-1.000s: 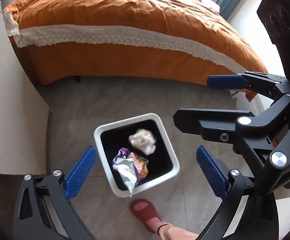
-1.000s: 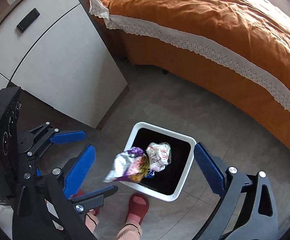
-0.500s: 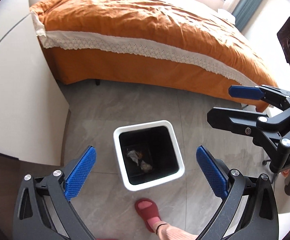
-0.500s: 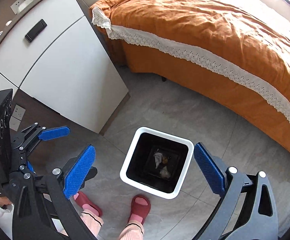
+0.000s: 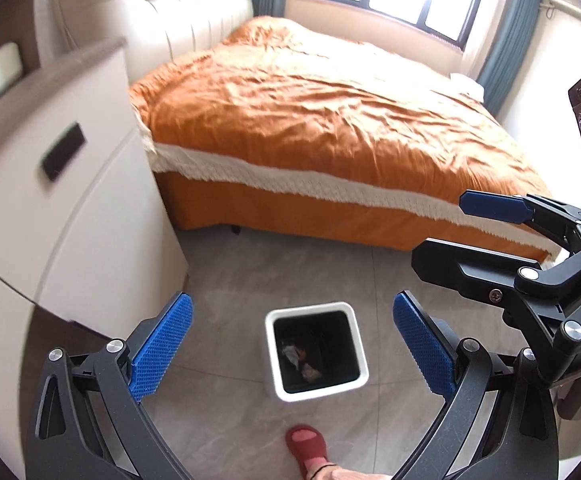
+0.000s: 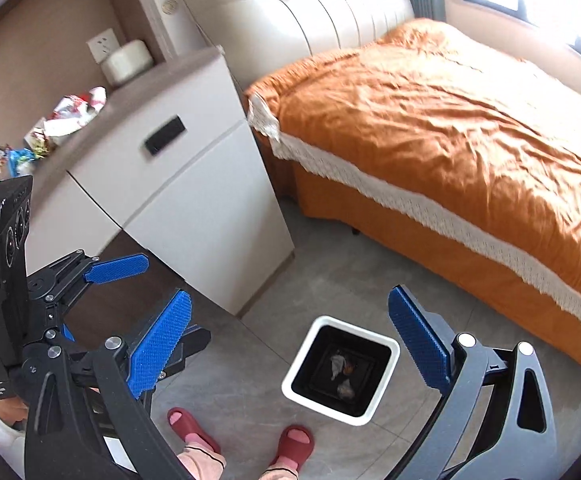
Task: Collect trash
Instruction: 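Move both open tools back over the desk, then grasp the orange can with the left tool while the right tool grasps the clear plastic box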
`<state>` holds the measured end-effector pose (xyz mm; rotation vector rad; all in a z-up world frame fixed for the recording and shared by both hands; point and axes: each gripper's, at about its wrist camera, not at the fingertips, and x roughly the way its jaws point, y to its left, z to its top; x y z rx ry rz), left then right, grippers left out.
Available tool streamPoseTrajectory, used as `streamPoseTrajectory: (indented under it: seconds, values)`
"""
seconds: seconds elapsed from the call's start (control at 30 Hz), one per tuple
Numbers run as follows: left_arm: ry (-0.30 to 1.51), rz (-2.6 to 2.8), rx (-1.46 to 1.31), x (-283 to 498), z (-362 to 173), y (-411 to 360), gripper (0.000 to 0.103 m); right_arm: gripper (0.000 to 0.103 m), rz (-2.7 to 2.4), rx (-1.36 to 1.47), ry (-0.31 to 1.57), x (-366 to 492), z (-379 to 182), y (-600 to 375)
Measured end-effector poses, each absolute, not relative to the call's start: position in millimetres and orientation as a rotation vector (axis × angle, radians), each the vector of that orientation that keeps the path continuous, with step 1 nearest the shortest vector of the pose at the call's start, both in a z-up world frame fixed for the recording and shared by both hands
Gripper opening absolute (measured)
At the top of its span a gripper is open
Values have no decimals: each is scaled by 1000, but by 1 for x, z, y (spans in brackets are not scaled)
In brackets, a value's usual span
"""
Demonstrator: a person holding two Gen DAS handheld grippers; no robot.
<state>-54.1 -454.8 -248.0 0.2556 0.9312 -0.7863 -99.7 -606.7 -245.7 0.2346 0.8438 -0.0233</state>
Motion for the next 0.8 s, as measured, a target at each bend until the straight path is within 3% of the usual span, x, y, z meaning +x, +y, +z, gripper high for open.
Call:
streamPoseTrajectory:
  seconds: [0.5,0.8]
  values:
    - [765,-289,173,-44,-125,-300,98,98,370,73,663,-25,-135,-484]
    - [698,-32,114,-37,-96,-189,98,98,605,-64,595,26,-92,-363]
